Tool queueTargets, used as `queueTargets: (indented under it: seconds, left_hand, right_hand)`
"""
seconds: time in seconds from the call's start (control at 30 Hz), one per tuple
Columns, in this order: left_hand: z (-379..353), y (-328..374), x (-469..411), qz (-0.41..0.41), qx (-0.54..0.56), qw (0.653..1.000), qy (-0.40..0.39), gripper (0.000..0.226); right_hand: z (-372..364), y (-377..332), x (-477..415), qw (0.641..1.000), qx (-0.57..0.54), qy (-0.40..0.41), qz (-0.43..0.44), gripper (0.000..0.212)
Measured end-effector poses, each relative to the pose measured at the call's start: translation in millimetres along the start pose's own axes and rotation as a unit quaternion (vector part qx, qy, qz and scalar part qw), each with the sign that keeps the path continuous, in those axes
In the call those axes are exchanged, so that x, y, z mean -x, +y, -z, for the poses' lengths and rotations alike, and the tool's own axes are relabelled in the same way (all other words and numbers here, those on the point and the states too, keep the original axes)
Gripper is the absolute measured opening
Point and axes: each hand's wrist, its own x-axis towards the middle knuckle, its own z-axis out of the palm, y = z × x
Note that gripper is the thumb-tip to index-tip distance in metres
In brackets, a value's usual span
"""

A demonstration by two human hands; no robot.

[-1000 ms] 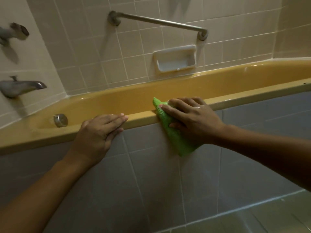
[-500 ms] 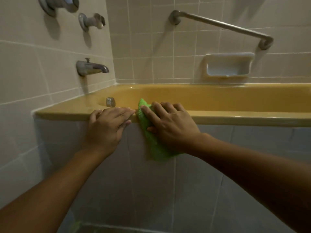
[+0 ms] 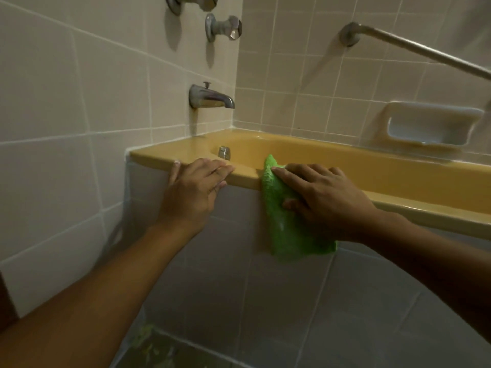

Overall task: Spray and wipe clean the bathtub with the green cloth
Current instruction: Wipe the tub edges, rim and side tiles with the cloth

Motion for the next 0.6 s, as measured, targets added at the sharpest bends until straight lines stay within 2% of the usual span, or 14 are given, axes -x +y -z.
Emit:
queueTargets:
  seconds: [0.13, 0.37, 0.53, 0.6]
  left_hand:
    - [0.6, -4.9, -0.5, 0.002, 0.008, 1.000, -0.001, 0.038]
    - [11.0, -33.1, -1.8, 0.038, 0.011, 0.999, -0.016, 0.035]
    - [25.8, -50.2, 7.9, 0.099, 0.017, 0.994, -0.051, 0.042]
    - [31.0, -54.9, 18.8, 0.135, 0.045, 0.989, -0.036, 0.045]
  right_hand:
    - [-2.3, -19.5, -31.3, 1.000, -0.010, 0.017, 0.023, 0.064]
    - [0.8, -50.6, -67.1, 0.999, -0.006, 0.008, 0.044, 0.066]
    - [3.6, -42.3, -56.0, 0.999, -0.013, -0.001, 0.037, 0.069]
    - [3.1, -45.8, -60.3, 0.999, -0.019, -0.001, 0.031, 0.069]
